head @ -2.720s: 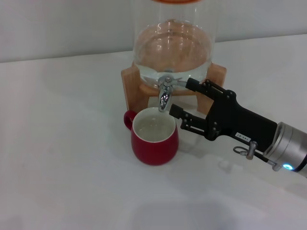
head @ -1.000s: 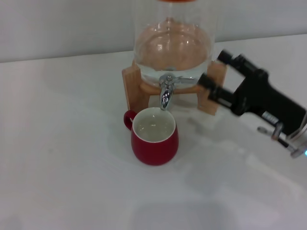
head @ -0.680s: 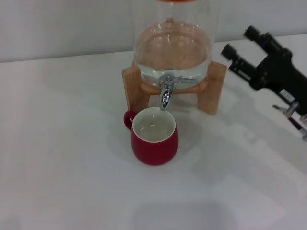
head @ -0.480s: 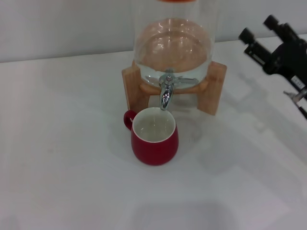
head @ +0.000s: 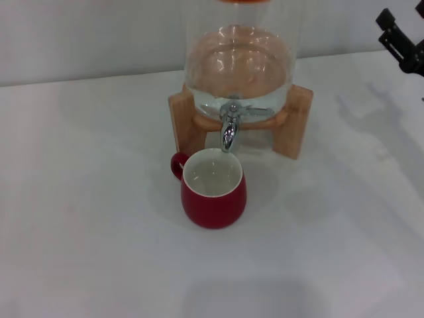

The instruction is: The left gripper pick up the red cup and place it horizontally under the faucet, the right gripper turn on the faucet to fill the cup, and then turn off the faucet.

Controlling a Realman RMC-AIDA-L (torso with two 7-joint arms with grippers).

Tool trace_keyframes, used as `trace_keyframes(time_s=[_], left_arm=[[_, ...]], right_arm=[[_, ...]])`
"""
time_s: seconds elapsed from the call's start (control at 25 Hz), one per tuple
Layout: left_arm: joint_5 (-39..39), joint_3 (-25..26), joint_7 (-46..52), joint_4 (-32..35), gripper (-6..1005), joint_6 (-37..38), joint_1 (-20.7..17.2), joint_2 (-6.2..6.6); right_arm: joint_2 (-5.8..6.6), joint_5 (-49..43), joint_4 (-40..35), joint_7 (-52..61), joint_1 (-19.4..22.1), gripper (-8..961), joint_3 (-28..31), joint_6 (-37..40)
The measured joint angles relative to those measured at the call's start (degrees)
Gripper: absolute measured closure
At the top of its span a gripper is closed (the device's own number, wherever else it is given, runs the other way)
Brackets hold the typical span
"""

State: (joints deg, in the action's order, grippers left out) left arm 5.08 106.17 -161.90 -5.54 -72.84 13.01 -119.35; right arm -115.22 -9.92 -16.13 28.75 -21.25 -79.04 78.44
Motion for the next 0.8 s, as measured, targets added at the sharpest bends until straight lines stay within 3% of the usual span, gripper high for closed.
trace_keyframes(time_s=[0.44,0.8], left_arm=[[3.5,0.0,0.0,0.0,167,-0.6,-0.2,-0.01],[4.6,0.0,0.0,-0.2,167,-1.4,-0.4,0.00]], right_arm=[[0.09,0.0,-0.2,-3.5,-1.1,134,5.0,-2.0],[0.19,0.0,-0.2,-4.1,-1.2,370,6.8,-2.6]])
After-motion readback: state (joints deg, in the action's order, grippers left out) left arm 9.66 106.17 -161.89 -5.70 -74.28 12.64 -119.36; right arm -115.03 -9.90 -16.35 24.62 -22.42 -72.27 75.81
